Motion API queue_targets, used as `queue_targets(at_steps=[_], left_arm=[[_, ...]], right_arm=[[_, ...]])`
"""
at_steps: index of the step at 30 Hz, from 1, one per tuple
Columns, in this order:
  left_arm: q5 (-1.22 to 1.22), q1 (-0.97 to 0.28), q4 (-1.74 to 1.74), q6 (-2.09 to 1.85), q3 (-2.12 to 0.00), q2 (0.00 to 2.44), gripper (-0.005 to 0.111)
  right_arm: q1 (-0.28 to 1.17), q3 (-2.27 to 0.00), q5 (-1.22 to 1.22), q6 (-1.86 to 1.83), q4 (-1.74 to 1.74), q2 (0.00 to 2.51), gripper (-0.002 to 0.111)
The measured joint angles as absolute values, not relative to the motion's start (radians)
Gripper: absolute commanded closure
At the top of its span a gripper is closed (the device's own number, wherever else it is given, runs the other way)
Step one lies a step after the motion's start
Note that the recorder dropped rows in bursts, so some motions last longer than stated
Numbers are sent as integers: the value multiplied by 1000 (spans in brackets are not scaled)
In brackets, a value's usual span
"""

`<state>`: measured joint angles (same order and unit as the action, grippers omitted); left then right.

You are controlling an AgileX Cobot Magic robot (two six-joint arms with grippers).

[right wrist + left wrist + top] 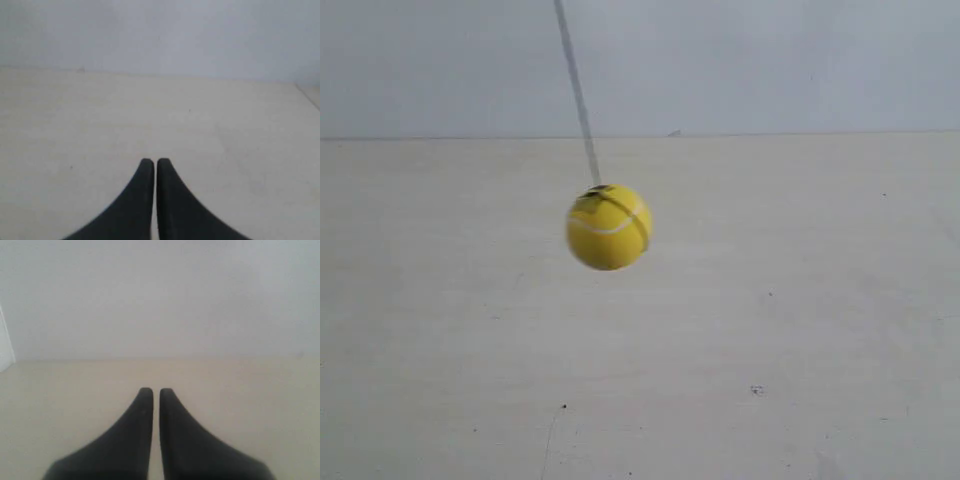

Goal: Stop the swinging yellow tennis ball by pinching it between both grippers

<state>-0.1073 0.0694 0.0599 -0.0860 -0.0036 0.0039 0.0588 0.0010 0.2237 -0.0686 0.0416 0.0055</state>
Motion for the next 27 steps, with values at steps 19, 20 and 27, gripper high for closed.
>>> queue_targets(at_steps=[19,20,27], left_arm=[[516,69,-256,753,-28,30,102],[539,69,-321,800,-42,47,102],[672,69,-835,1166,-181,284,102]], right_arm=[[59,1,-404,302,44,4,108],[59,1,-404,334,42,4,108],[59,-8,-385,505,-138,43,108]])
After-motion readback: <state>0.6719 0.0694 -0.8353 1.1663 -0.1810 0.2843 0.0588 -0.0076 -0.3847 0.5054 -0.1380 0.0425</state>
